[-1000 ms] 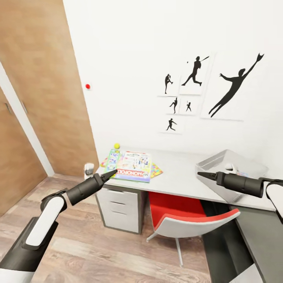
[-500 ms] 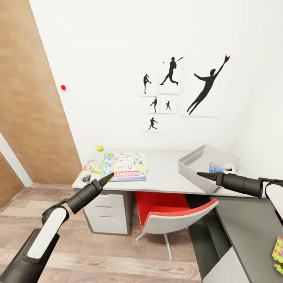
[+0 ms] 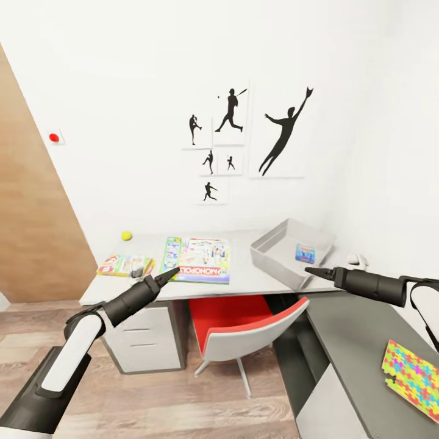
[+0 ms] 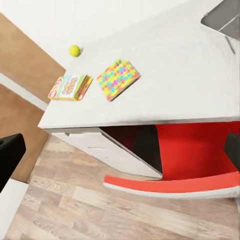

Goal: Put all the toys in the child's room - the three board games (two on the bed and one on the table), the two jigsaw puzzles on the table, and the tennis ball on the table - inside the toy box on the table in the child's room.

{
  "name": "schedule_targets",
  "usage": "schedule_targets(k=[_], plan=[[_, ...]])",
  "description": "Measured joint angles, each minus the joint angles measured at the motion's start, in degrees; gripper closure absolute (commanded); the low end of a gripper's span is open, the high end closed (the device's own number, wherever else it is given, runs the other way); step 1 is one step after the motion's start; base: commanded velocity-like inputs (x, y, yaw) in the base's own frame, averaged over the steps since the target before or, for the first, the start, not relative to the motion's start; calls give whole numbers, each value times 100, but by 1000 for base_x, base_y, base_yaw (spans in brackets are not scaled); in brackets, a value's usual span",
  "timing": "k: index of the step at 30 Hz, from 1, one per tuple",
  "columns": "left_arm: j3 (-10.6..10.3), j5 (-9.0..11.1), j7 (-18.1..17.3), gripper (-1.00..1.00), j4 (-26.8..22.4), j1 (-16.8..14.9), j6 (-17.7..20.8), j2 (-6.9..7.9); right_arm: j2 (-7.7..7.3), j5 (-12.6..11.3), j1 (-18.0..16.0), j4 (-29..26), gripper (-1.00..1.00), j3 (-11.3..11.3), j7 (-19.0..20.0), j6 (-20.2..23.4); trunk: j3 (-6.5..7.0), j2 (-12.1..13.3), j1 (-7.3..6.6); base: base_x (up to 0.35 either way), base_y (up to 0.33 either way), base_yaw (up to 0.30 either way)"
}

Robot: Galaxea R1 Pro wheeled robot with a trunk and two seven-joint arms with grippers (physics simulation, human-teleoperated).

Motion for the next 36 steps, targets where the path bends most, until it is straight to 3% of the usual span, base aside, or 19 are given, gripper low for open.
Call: schedule_targets(k=[7,10,11,14,18,24,28,29,32,36], plan=[[-35,40,0,100,155,-910,1723,420,-6,-1,-3,0,-100,233,5,0,0,0,0,0,0,-284],[-305,27,-17,100,250,-1230,2089,693,-5,5,-5,-3,-100,343,14,6,0,0,0,0,0,-284],[-309,21,-19,100,252,-1233,2090,697,-5,6,-5,-3,-100,344,14,6,0,0,0,0,0,-284],[-935,42,-107,100,417,-1582,2277,991,-4,2,-6,-2,-100,408,12,11,0,1,0,0,0,-284],[-1803,61,-343,100,559,-2018,2397,1217,-5,-4,-5,-6,-100,487,25,12,0,1,0,0,0,-284],[-2753,-40,-519,100,638,-2412,2453,1359,-25,0,-7,-7,-100,681,516,14,0,1,0,0,0,-279],[-3449,-319,-620,100,592,-2602,2457,1387,-30,29,-5,-4,-100,753,907,14,0,1,0,0,0,-247],[-3750,-461,-728,100,562,-2669,2460,1383,-22,40,-5,-3,-100,788,1010,14,-1,0,-1,0,0,-186],[-4060,-738,-894,100,518,-2726,2451,1373,-14,58,-7,3,-100,870,1105,14,0,1,0,0,0,-121],[-4234,-1077,-1022,100,406,-2742,2393,1371,-9,64,-8,7,-100,1058,1172,14,0,0,-1,0,0,-56]])
